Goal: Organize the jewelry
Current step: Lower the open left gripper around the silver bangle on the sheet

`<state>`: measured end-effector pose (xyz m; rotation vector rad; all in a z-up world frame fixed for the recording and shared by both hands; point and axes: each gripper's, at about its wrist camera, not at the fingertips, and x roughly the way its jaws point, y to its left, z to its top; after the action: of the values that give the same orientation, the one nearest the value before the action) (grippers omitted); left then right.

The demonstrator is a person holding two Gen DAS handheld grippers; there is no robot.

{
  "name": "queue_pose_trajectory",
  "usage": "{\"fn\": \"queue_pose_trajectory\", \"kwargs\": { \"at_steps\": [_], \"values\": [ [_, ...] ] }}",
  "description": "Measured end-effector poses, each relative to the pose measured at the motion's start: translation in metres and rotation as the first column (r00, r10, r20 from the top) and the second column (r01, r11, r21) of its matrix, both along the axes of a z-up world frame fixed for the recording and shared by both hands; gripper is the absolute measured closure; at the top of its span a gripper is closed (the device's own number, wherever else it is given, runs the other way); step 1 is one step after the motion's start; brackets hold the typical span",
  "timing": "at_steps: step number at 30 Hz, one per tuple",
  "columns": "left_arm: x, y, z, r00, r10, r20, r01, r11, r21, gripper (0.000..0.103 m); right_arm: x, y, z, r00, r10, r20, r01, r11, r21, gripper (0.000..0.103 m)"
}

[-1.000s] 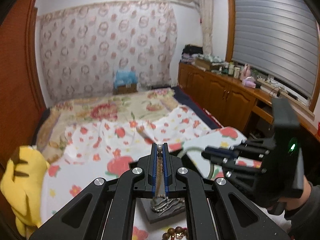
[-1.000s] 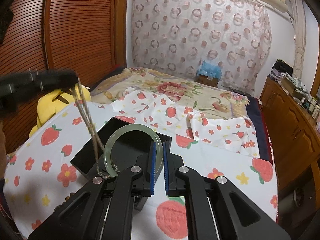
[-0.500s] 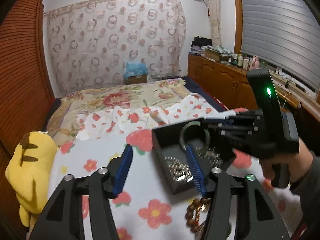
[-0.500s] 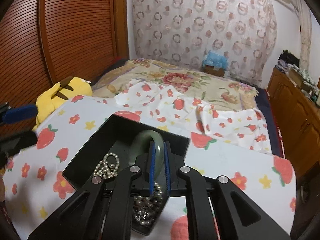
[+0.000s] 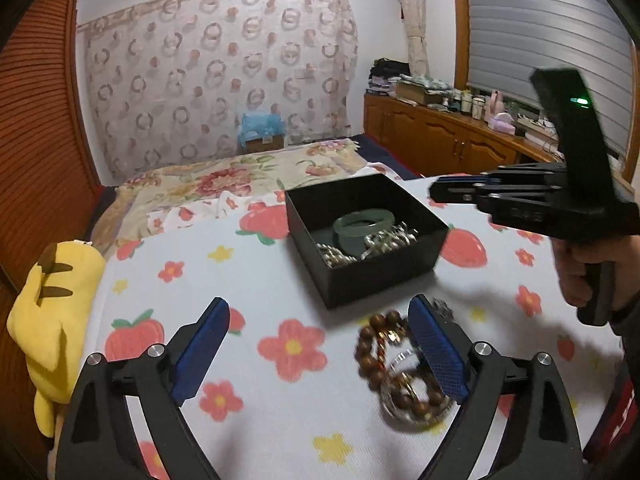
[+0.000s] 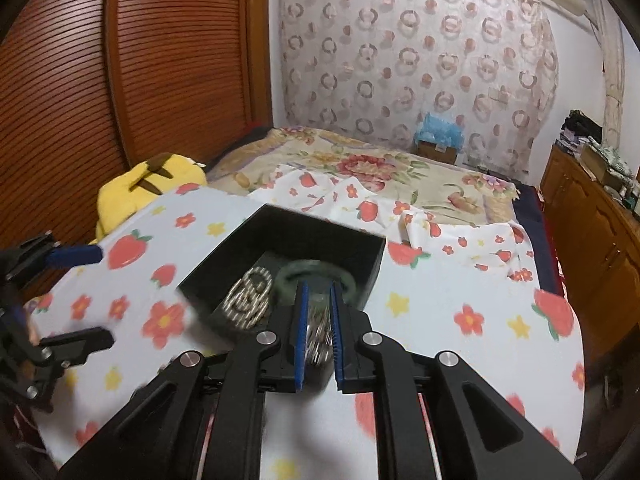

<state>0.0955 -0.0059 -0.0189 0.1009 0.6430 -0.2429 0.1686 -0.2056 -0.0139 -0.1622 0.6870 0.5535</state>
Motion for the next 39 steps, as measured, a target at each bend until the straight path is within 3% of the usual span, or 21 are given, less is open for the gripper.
{"fn": "queue_pose_trajectory", "kwargs": {
  "at_steps": [7,14,16,18,19,32,34,36,39],
  "values": [
    [-0.023,-0.009,-0.016,0.998,-0.018,-0.065,0.016,0.999,-0.036,0.011,-0.062,-0.033,-0.012,0.999,0.000,-0.032,0.003,0.997,0.073,0.091],
    [-0.037,-0.020,-0.029,0.994,-0.032,-0.102,0.031,0.999,-0.009,0.011,-0.099,-0.051,-0.030,0.999,-0.027,-0.044,0.030,0.998,0.058,0.090],
    [-0.039,-0.023,-0.030,0.994,-0.035,-0.107,0.036,0.999,0.005,0.011,-0.106,-0.054,-0.034,0.998,-0.032,-0.051,0.035,0.997,0.062,0.085],
    [-0.041,-0.028,-0.031,0.992,-0.043,-0.115,0.045,0.999,0.017,0.011,-0.113,-0.057,-0.037,0.997,-0.049,-0.054,0.053,0.996,0.069,0.068],
    [-0.041,-0.031,-0.032,0.992,-0.047,-0.119,0.049,0.999,0.019,0.011,-0.116,-0.059,-0.038,0.997,-0.057,-0.053,0.061,0.995,0.074,0.066],
    [-0.023,-0.058,-0.046,0.981,-0.078,-0.180,0.091,0.994,0.064,0.011,-0.137,-0.048,-0.055,0.997,-0.036,-0.068,0.039,0.998,0.050,0.065],
    [-0.020,-0.063,-0.046,0.980,-0.079,-0.180,0.093,0.993,0.074,0.014,-0.139,-0.048,-0.054,0.998,-0.032,-0.054,0.035,0.998,0.047,0.065],
    [-0.018,-0.066,-0.047,0.978,-0.082,-0.189,0.099,0.992,0.079,0.024,-0.139,-0.047,-0.055,0.998,-0.032,-0.056,0.034,0.998,0.044,0.065],
    [-0.015,-0.071,-0.049,0.978,-0.077,-0.193,0.098,0.990,0.101,0.025,-0.139,-0.044,-0.056,0.998,-0.021,-0.052,0.023,0.999,0.035,0.065]
  ]
}}
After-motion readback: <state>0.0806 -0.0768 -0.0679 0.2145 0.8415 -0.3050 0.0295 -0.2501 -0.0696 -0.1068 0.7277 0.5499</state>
